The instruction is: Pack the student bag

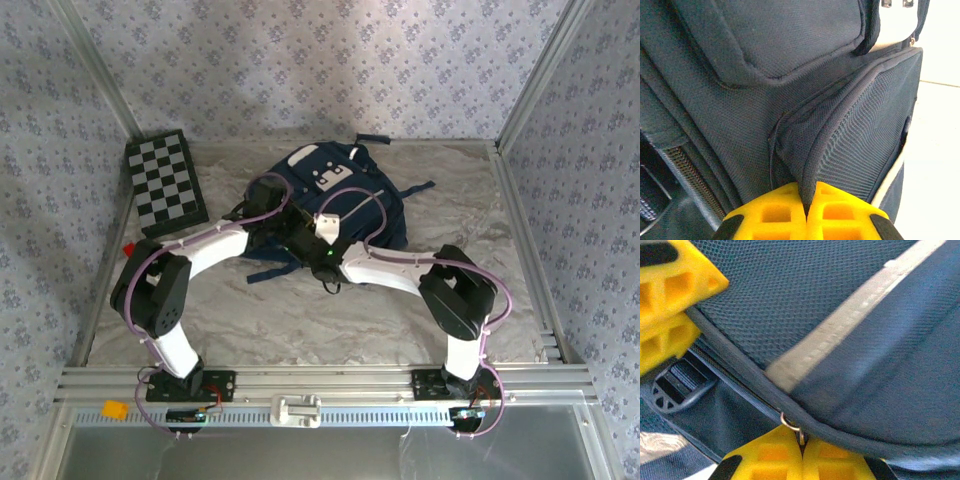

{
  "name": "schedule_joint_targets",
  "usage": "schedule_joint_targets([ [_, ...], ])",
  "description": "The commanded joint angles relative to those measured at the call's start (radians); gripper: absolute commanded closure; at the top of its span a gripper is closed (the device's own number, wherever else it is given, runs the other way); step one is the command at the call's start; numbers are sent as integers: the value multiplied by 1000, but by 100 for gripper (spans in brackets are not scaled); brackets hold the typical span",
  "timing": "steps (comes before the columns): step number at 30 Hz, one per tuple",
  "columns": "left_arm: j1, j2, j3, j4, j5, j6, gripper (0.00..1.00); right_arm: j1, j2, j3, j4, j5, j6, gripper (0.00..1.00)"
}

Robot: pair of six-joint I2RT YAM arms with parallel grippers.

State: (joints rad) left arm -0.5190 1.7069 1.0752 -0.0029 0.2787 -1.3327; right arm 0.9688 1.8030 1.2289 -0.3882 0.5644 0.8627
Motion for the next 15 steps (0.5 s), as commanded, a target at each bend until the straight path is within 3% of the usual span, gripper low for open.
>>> schedule_joint_targets([
  [1,70,-52,40,-103,-8,157,100,-17,-105,-101,-145,17,-70,100],
  [4,126,-46,63,-159,-2,285,100,-33,-211,-193,-180,-1,-92,100],
  [7,167,-12,127,-192,60,422,100,-98,-291,-265,-153,-114,-148,100],
  [10,173,55,237,-210,118,590,100,-105,-286,-256,-82,-201,-222,100],
  [12,190,95,274,-192,178,635,100,-66,-255,-207,-15,-263,-259,100],
  [13,203,101,262,-134,254,633,92,-50,-231,-172,-7,-277,-261,100],
  [15,218,84,232,-85,325,623,57,-47,-190,-125,11,-302,-243,100],
])
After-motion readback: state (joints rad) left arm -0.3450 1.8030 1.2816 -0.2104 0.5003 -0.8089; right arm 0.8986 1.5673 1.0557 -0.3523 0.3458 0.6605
